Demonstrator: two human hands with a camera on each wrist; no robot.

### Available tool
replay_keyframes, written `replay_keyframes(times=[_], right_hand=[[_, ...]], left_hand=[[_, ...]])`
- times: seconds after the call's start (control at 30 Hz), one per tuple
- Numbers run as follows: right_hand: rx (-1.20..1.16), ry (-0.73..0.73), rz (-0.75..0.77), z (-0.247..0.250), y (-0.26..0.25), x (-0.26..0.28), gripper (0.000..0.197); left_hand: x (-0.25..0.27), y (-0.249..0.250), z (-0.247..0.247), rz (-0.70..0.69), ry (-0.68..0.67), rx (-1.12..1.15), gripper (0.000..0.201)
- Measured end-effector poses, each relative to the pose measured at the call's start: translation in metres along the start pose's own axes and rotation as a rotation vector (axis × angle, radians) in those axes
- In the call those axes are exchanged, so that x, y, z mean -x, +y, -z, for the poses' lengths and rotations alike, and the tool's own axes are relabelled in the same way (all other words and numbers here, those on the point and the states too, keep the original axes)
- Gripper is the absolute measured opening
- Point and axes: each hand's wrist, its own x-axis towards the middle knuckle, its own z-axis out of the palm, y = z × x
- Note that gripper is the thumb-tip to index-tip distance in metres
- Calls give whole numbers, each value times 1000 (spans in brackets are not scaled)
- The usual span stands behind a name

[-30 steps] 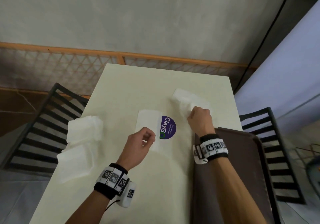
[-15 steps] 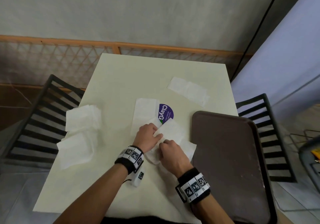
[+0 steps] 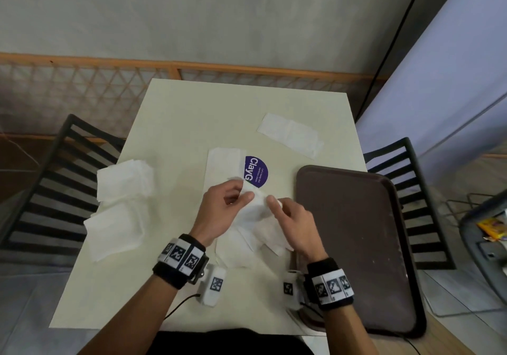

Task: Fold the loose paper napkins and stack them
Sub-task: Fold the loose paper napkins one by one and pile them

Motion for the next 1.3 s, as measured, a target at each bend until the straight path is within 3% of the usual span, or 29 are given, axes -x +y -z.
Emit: replay_keyframes(times=[0.07, 0.13, 0.23, 0.33, 0.47, 0.7, 0.9, 1.07, 1.17, 1.3], right_hand=[[-339, -93, 21, -1, -7, 1, 50], [-595, -82, 82, -1, -18, 5, 27], [-680, 41, 104, -3, -24, 2, 14], [-691, 94, 28, -9, -17, -7, 20], [-362, 120, -69, -25, 7, -18, 34], [-150, -51, -210, -36, 35, -30, 17], [155, -71, -100, -43, 32, -32, 7], [364, -134, -64, -54, 27, -32, 13], [381, -166, -78, -53, 24, -35, 21], [237, -150, 9, -45, 4, -35, 44]], left_hand=[[11, 11, 4, -16, 21, 76, 15], [17, 19, 7, -32, 76, 121, 10], [18, 20, 13, -45, 139, 84, 20], [14, 10, 17, -30, 156, 14, 31], [7, -35, 14, 116, 102, -157, 29], [10, -85, 12, 230, 104, -331, 30], [12, -88, 21, 165, 156, -384, 26], [11, -85, 25, 160, 237, -360, 15], [13, -71, 29, 142, 228, -281, 16], [16, -40, 38, 83, 135, -101, 18]])
